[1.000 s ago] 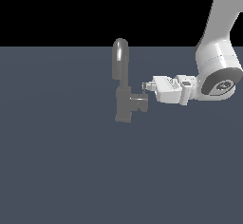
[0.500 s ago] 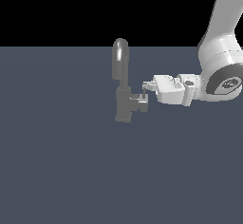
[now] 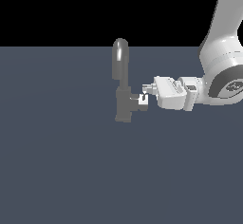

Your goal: Turn on the faucet by rotating a designated handle.

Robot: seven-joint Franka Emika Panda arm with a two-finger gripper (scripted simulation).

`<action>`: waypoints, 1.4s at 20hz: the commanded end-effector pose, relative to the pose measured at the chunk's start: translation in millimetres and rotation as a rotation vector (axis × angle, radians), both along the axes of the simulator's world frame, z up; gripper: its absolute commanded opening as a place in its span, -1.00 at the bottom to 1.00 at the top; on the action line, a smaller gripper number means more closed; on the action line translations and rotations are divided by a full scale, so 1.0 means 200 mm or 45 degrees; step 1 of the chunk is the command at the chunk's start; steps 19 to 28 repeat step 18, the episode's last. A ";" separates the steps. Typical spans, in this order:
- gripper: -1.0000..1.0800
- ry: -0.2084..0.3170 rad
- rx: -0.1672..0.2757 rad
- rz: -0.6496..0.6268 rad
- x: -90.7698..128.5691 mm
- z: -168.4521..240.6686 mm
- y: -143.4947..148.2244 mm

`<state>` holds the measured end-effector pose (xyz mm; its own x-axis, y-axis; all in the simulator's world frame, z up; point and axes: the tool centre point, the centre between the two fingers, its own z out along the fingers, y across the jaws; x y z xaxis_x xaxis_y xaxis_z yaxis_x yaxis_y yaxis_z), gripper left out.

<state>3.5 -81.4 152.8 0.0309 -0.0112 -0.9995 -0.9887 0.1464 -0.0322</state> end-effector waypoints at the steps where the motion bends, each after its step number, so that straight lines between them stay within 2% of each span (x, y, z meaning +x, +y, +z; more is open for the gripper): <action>1: -1.00 0.037 0.012 0.008 -0.10 -0.08 0.01; 5: -1.00 0.041 0.014 0.010 -0.18 -0.13 0.02; 6: -1.00 0.041 0.014 0.010 -0.18 -0.13 0.02; 7: -1.00 -0.003 0.004 0.006 -0.10 -0.04 0.01; 17: -1.00 0.038 0.014 0.010 -0.23 -0.38 0.03; 28: -1.00 0.038 0.014 0.010 -0.23 -0.38 0.03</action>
